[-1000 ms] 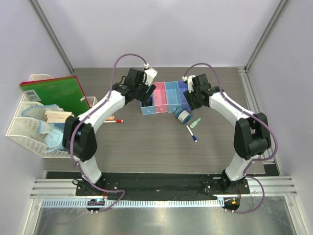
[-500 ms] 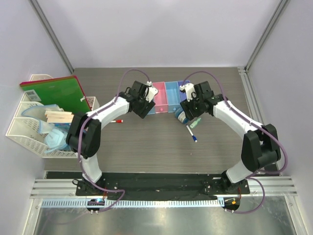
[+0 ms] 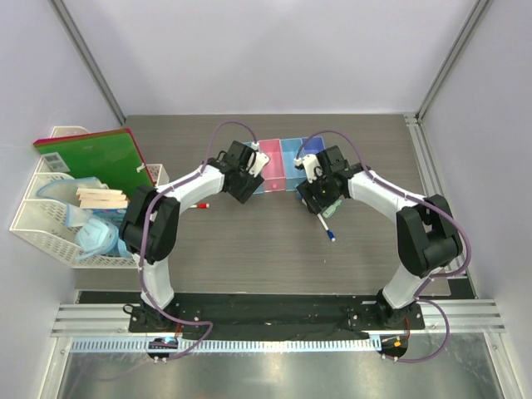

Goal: Sort the stationery into containers
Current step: Move the storage box to the center of the board.

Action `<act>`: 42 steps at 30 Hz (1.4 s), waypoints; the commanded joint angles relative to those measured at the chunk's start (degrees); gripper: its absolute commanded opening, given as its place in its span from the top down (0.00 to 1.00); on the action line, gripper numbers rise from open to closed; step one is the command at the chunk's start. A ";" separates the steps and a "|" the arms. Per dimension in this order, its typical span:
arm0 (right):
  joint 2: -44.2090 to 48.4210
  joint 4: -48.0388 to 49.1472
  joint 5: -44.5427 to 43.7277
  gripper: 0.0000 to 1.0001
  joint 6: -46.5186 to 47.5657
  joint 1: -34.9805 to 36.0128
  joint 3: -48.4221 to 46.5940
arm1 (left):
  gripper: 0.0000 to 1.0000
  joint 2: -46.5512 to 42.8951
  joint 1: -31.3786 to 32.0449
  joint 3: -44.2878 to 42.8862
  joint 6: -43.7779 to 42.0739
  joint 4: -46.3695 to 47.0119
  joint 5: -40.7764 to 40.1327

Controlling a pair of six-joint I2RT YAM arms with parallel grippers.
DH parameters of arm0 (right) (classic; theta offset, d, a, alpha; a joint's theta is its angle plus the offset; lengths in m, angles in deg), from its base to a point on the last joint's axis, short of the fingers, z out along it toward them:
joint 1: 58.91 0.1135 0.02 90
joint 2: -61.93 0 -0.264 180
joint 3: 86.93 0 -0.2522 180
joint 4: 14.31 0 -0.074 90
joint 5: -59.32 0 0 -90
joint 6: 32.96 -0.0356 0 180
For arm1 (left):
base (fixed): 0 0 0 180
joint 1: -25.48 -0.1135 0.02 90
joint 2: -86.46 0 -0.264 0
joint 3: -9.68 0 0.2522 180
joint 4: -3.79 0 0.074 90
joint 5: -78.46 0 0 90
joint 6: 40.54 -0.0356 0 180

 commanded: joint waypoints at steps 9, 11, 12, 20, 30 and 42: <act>-1.51 2.16 -2.07 0.31 1.13 1.06 -3.37 | 0.33 3.37 0.24 -2.68 -0.94 3.43 -4.48; -1.24 2.34 -2.51 0.30 1.22 1.06 -3.54 | 0.33 3.37 0.24 -2.68 -1.03 3.69 -4.48; -1.24 2.34 -2.60 0.29 1.13 1.06 -3.72 | 0.33 3.37 0.24 -2.77 -1.03 3.69 -4.65; -3.18 3.66 -3.48 0.27 0.25 1.24 -5.47 | 0.33 2.93 0.06 -2.68 -1.38 3.95 -5.62; -3.71 3.31 -6.03 0.25 0.17 1.33 -6.18 | 0.33 3.55 0.15 -2.86 -1.64 4.39 -6.59; -2.91 1.28 -7.00 0.25 0.96 1.33 -7.93 | 0.34 3.98 -0.56 -3.82 -1.64 5.18 -9.22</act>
